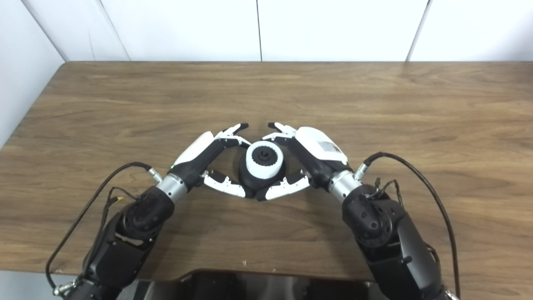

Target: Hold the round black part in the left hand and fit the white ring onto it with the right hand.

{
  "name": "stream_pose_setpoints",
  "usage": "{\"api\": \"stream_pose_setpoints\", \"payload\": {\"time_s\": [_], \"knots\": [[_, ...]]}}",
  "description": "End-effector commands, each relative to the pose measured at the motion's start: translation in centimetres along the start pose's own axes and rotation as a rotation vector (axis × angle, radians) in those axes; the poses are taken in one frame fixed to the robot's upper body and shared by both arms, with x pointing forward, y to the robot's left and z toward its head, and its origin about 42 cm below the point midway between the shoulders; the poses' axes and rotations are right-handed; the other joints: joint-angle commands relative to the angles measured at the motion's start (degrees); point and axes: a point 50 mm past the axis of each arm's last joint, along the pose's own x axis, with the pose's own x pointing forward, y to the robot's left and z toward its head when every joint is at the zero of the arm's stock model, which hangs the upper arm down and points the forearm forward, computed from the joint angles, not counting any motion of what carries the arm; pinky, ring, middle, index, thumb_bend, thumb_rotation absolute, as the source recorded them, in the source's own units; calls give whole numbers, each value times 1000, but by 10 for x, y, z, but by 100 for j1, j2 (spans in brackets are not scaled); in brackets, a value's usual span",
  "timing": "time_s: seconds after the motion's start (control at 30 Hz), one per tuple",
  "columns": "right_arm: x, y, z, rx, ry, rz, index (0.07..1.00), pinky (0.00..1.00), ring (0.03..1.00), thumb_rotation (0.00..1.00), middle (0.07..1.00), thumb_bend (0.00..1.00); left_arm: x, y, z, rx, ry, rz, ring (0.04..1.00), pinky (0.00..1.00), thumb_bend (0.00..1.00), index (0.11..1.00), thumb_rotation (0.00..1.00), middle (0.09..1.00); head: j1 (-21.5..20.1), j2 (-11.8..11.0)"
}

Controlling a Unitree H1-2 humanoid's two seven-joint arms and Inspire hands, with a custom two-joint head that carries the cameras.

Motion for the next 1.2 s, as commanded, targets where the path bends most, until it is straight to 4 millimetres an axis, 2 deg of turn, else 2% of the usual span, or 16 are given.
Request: {"api": "stream_pose_setpoints", "payload": {"time_s": [0.0,0.3,0.53,0.67,0.9,1.17], "knots": [[4,-17,14,-22,-52,-52,772,916,962,450,962,999,0,2,2,-5,-4,-5,1000,1000,940,627,340,1000,3,3],[1,-21,10,-29,-32,-39,859,909,970,439,973,1000,1,1,2,-4,-5,-2,1000,1000,942,625,329,1000,4,-10],[-7,-30,-4,-48,30,-26,944,923,982,427,988,1000,2,3,2,-1,-5,-4,1000,1000,946,625,339,1000,-34,-7],[-12,-35,-11,-50,41,-35,949,912,977,434,985,1000,3,4,1,-1,-5,-3,1000,1000,953,624,343,1000,-41,-9],[-17,-43,-20,-37,69,-45,954,952,990,433,988,1000,3,5,1,3,-3,-1,1000,1000,959,627,342,1000,-30,-9],[-22,-48,-27,-45,79,-49,953,935,990,435,992,1000,3,6,1,14,-2,-4,1000,1000,963,638,346,1000,-34,0]]}}
